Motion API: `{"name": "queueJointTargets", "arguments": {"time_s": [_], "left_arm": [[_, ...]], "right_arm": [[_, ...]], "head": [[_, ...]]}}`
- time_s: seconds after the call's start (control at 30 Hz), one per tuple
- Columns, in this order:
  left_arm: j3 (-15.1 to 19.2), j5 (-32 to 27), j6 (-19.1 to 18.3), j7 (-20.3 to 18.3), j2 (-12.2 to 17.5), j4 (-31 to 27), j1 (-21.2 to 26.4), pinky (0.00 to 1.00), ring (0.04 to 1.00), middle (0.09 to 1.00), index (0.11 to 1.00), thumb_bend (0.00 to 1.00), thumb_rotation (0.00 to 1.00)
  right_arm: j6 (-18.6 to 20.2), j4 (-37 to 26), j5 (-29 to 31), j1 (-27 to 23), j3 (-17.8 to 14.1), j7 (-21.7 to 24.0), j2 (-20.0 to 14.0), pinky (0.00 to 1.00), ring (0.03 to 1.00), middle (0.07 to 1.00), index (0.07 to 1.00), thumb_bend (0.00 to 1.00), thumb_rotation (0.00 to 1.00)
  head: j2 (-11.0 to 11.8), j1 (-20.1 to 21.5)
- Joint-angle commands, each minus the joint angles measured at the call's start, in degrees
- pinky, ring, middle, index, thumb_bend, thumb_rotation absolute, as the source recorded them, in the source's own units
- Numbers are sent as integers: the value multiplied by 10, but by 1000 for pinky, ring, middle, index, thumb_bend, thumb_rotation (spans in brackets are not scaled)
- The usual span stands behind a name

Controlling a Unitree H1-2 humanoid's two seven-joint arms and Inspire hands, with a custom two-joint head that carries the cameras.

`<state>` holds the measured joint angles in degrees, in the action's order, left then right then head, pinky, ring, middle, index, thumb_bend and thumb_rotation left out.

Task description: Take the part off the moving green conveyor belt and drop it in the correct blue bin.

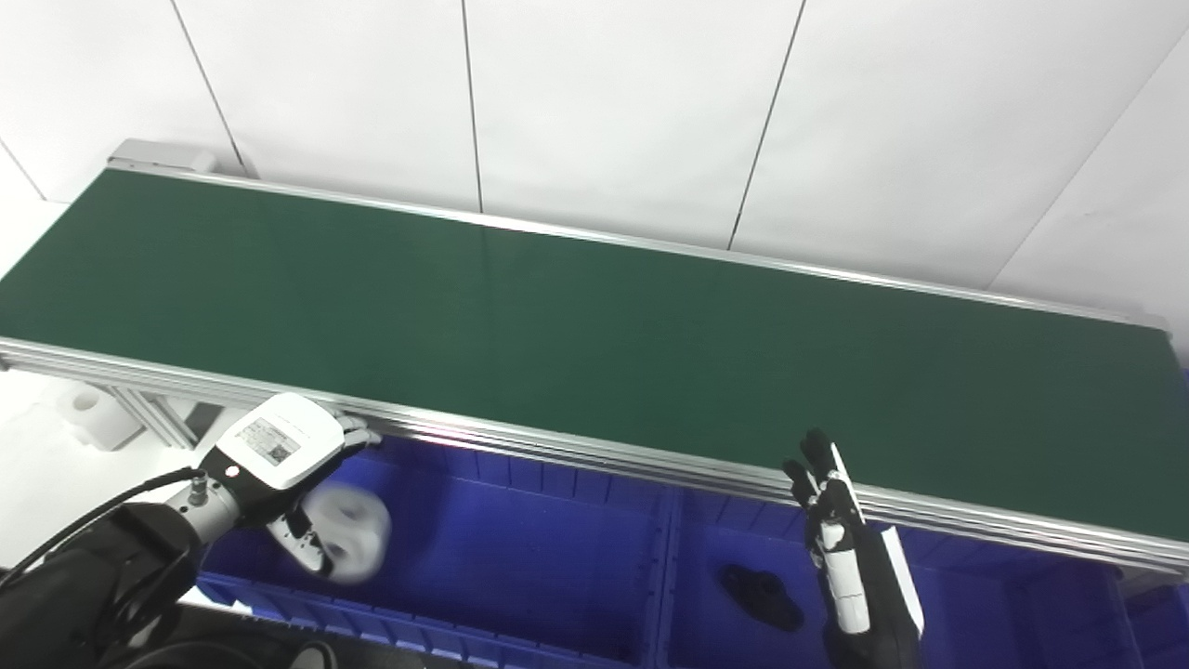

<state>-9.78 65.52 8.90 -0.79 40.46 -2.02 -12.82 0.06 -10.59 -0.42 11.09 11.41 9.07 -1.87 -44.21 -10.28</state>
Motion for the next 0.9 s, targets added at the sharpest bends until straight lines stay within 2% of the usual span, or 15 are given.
{"name": "queueJointTargets", "arguments": {"time_s": [0.0, 0.13, 0.2, 0.23, 0.27, 0.3, 0.37, 0.43, 0.5, 0.57, 0.63, 0.73, 0.8, 0.83, 0.87], "left_arm": [[6, -4, -6, 0, 17, -26, -6, 1000, 968, 980, 938, 1000, 756], [23, -55, -6, -50, 21, -101, -30, 1000, 993, 998, 991, 1000, 740], [36, -112, -31, -120, 17, -180, -47, 1000, 999, 1000, 999, 1000, 724], [38, -192, -68, -175, 15, -250, -52, 1000, 1000, 1000, 1000, 1000, 720], [41, -249, -95, -215, 12, -299, -55, 1000, 1000, 1000, 1000, 1000, 782], [47, -363, -120, -227, 7, -349, -58, 1000, 1000, 1000, 1000, 1000, 803], [62, -553, -139, -203, -22, -413, -65, 1000, 1000, 1000, 1000, 957, 702], [65, -629, -116, -159, -65, -433, -60, 1000, 1000, 1000, 1000, 938, 654], [64, -645, -103, -132, -114, -432, -52, 1000, 1000, 1000, 1000, 934, 645], [62, -640, -90, -106, -181, -407, -44, 1000, 1000, 1000, 1000, 910, 633], [59, -609, -87, -77, -257, -377, -35, 999, 991, 980, 1000, 848, 660], [53, -548, -76, -39, -341, -325, -25, 1000, 981, 974, 1000, 759, 685], [50, -495, -68, -11, -384, -270, -20, 1000, 975, 980, 1000, 749, 757], [50, -478, -65, 0, -397, -246, -18, 996, 983, 990, 1000, 768, 806], [51, -478, -56, 5, -399, -208, -16, 993, 988, 995, 1000, 777, 832]], "right_arm": [[-1, -20, 5, -8, -1, -1, 5, 997, 962, 998, 1000, 820, 935], [-2, -22, 6, -6, -1, 0, 5, 999, 958, 996, 1000, 823, 929], [0, -24, 12, -5, -2, 2, 5, 1000, 960, 998, 1000, 823, 922], [1, -24, 11, -6, -2, 2, 4, 1000, 961, 998, 1000, 823, 920], [2, -24, 9, -6, -2, 2, 3, 1000, 965, 999, 1000, 826, 928], [2, -24, 6, -7, -2, 1, 1, 1000, 966, 999, 1000, 826, 931], [-1, -21, 0, -10, -2, 1, -2, 1000, 965, 1000, 1000, 819, 952], [-5, -17, -2, -13, -3, 2, -5, 999, 965, 1000, 1000, 810, 963], [-10, -11, -3, -16, -4, 1, -6, 1000, 964, 1000, 1000, 808, 965], [-12, -8, -7, -18, -3, -1, -5, 1000, 960, 1000, 1000, 815, 969], [-13, -9, -17, -18, 1, -6, -3, 998, 955, 999, 1000, 815, 975], [-16, -6, -32, -16, 7, -14, 6, 1000, 955, 998, 1000, 836, 989], [-23, 3, -41, -14, 11, -21, 13, 1000, 957, 997, 1000, 834, 970], [-25, 6, -45, -13, 13, -24, 17, 1000, 958, 997, 1000, 825, 965], [-26, 9, -50, -12, 15, -28, 22, 1000, 959, 997, 1000, 820, 962]], "head": [[0, -1], [-2, 8], [-3, 9], [-5, 8], [-5, 8], [-6, 10], [-7, 12], [-8, 15], [-8, 21], [-11, 32], [-15, 53], [-18, 103], [-19, 134], [-19, 134], [-20, 165]]}}
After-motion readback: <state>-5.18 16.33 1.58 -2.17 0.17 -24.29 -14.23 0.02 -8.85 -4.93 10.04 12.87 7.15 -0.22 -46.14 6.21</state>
